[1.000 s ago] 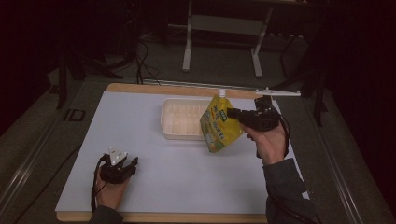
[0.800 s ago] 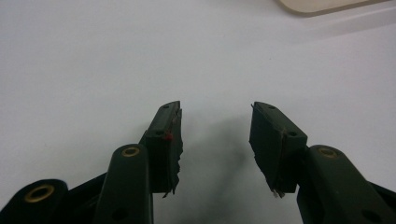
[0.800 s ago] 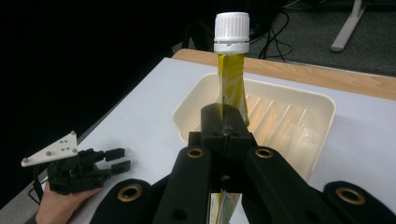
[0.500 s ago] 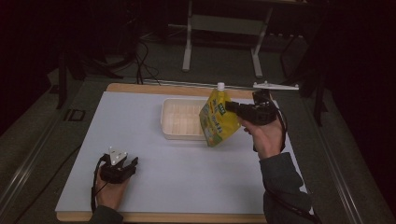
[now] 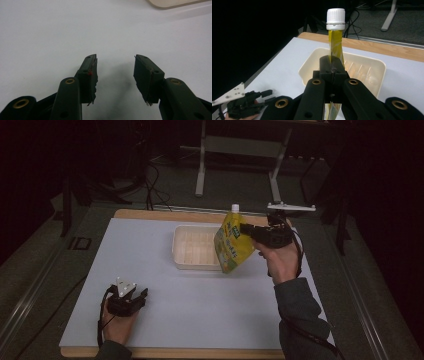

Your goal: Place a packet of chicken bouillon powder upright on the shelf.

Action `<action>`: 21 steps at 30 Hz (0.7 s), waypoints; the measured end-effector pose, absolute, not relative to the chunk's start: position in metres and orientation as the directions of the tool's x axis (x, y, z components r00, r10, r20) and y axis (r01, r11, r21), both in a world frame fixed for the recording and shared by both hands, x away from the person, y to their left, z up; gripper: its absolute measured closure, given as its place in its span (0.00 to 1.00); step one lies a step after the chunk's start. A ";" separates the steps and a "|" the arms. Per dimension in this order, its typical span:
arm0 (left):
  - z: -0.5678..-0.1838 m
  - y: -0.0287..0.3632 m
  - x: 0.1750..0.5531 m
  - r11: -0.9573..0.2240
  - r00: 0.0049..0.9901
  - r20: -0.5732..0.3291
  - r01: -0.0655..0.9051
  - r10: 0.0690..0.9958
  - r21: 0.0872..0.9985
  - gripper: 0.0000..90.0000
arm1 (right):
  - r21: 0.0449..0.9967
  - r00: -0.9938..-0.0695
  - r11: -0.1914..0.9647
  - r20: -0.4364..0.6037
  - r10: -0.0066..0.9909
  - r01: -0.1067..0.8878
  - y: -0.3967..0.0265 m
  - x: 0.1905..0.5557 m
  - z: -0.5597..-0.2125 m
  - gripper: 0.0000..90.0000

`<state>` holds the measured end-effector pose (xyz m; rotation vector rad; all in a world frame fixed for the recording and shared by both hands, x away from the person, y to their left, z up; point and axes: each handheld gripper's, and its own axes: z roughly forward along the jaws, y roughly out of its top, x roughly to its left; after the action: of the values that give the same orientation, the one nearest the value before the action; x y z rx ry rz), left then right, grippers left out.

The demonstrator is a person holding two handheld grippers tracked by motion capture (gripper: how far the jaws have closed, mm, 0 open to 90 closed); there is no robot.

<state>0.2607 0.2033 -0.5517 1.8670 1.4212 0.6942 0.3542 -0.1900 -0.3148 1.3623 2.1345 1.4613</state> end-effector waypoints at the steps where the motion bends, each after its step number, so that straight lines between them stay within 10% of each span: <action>1: -0.552 0.203 0.261 -0.171 0.261 0.011 0.602 0.965 0.780 0.59 | 0.822 -0.545 0.076 0.301 0.783 0.564 -0.190 0.355 -0.315 1.00; 21: -0.552 0.203 0.261 -0.172 0.262 0.010 0.602 0.965 0.780 0.59 | 0.836 -0.488 0.072 0.245 0.838 0.544 -0.183 0.373 -0.310 1.00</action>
<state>0.2608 0.2034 -0.5517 1.8672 1.4201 0.6924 0.3725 -0.1833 -0.3102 1.3841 2.0541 1.3787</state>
